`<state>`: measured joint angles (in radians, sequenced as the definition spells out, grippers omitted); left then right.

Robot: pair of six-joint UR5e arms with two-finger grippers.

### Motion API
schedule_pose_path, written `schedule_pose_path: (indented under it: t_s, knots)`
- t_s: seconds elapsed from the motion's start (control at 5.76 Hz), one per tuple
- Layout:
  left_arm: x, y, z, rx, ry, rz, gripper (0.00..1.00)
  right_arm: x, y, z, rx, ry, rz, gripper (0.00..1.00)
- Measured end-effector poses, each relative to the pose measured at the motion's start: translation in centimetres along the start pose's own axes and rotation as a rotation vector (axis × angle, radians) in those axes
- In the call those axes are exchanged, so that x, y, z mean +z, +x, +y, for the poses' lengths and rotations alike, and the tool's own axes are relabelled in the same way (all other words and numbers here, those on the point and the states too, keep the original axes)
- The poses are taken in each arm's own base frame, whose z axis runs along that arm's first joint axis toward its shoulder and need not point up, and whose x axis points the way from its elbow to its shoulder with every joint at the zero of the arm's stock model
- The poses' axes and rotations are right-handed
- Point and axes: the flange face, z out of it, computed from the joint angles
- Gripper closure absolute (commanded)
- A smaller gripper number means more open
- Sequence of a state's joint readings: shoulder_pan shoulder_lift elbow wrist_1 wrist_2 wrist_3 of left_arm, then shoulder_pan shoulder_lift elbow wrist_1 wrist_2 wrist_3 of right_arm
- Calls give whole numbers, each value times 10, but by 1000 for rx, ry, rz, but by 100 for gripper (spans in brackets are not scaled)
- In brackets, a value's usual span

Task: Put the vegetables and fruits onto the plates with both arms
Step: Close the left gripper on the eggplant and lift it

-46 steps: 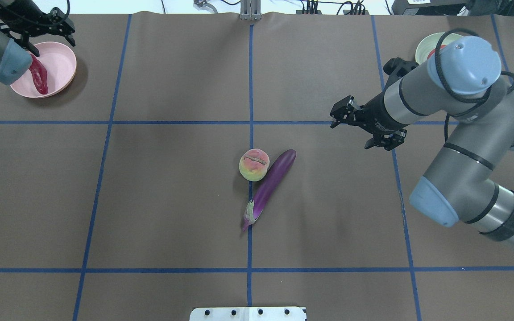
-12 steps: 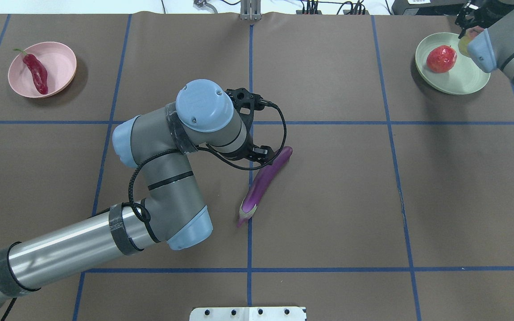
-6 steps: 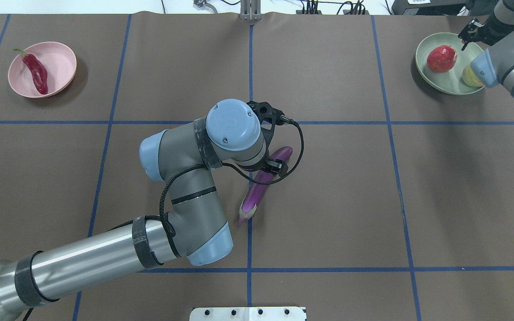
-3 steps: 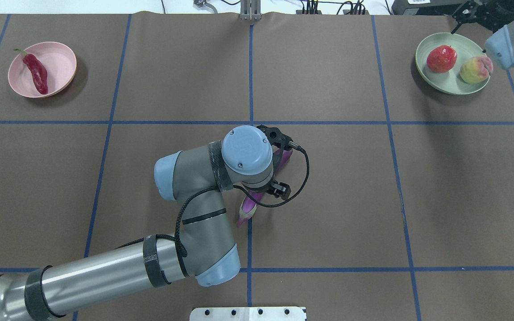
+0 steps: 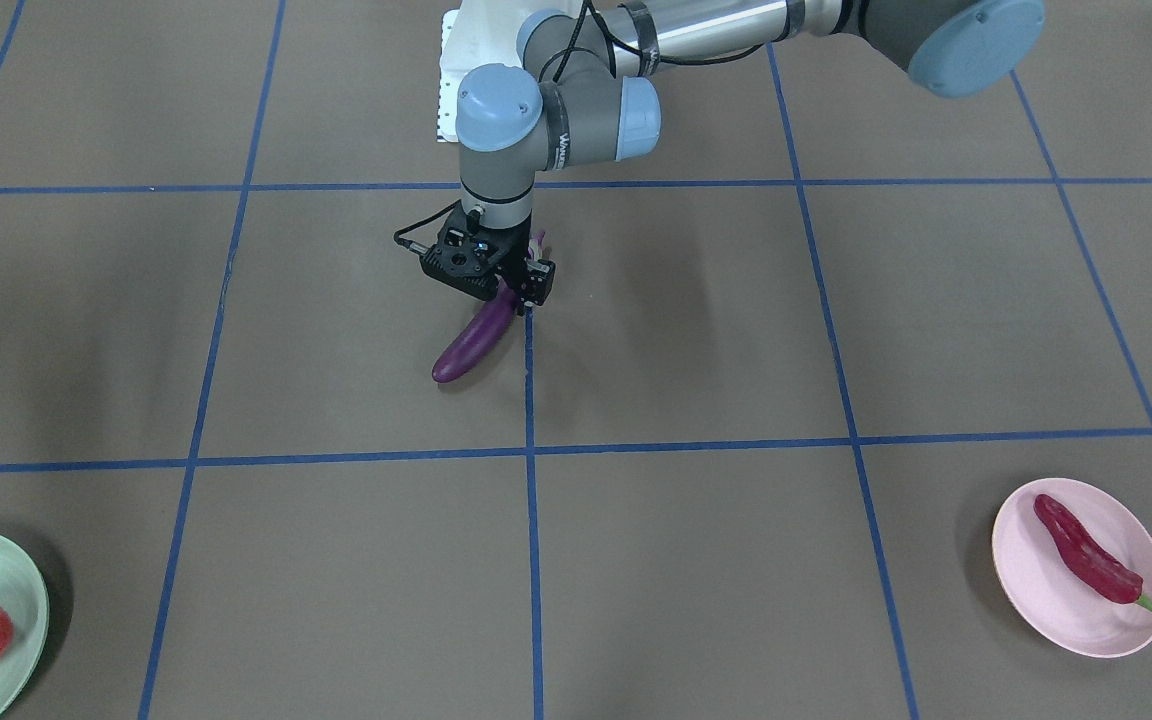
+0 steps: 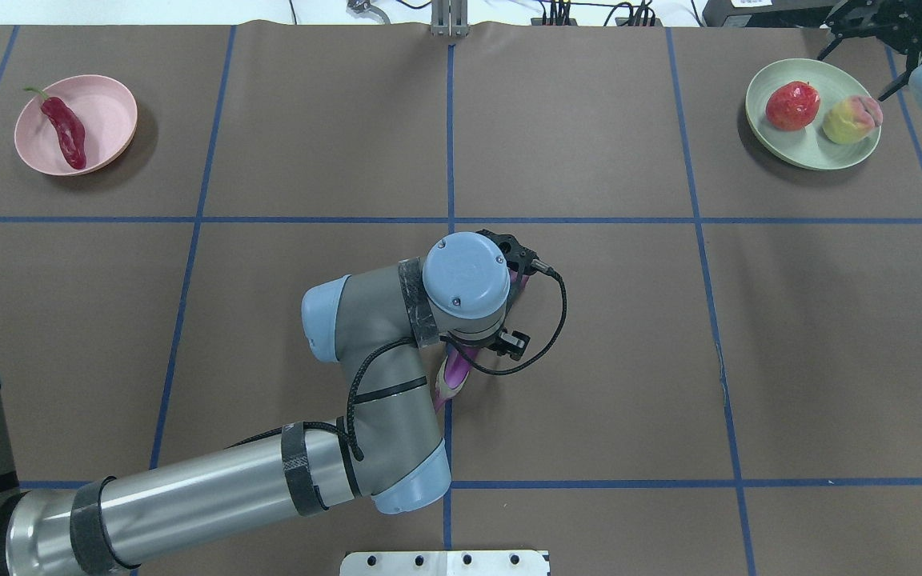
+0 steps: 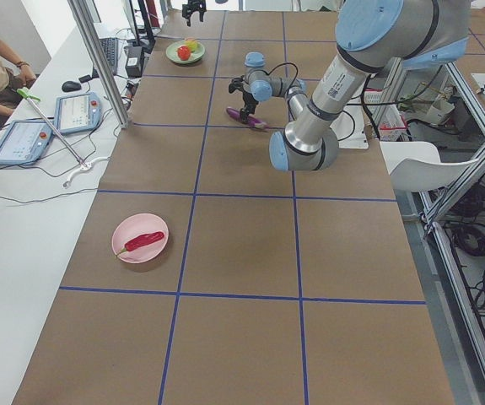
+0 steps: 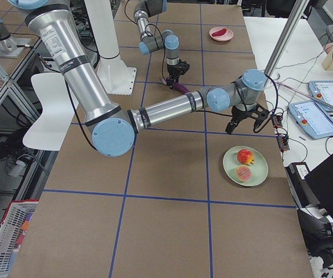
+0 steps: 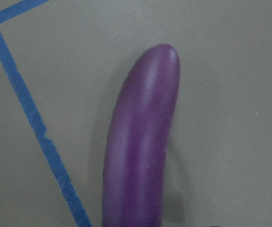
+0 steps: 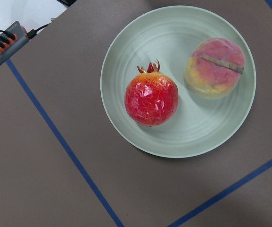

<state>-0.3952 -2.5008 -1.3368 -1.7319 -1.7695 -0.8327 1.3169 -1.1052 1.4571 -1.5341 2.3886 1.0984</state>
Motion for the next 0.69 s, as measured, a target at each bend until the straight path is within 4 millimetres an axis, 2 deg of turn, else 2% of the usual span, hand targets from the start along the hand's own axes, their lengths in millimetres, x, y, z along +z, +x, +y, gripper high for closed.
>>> schedule_pose_path:
  t_s: [0.17, 0.35, 0.52, 0.69]
  knots:
    - [3, -5, -3, 0, 1, -13, 77, -4, 11, 10, -4, -2, -6, 0]
    - [6, -9, -5, 3, 3, -24, 100, -5, 19, 16, -5, -3, -9, 0]
    - [7, -11, -6, 2, 3, -27, 100, -6, 24, 19, -6, -3, -10, 0]
    - [-2, -17, -14, -11, 17, -25, 100, -12, 32, 30, -22, -4, -23, 0]
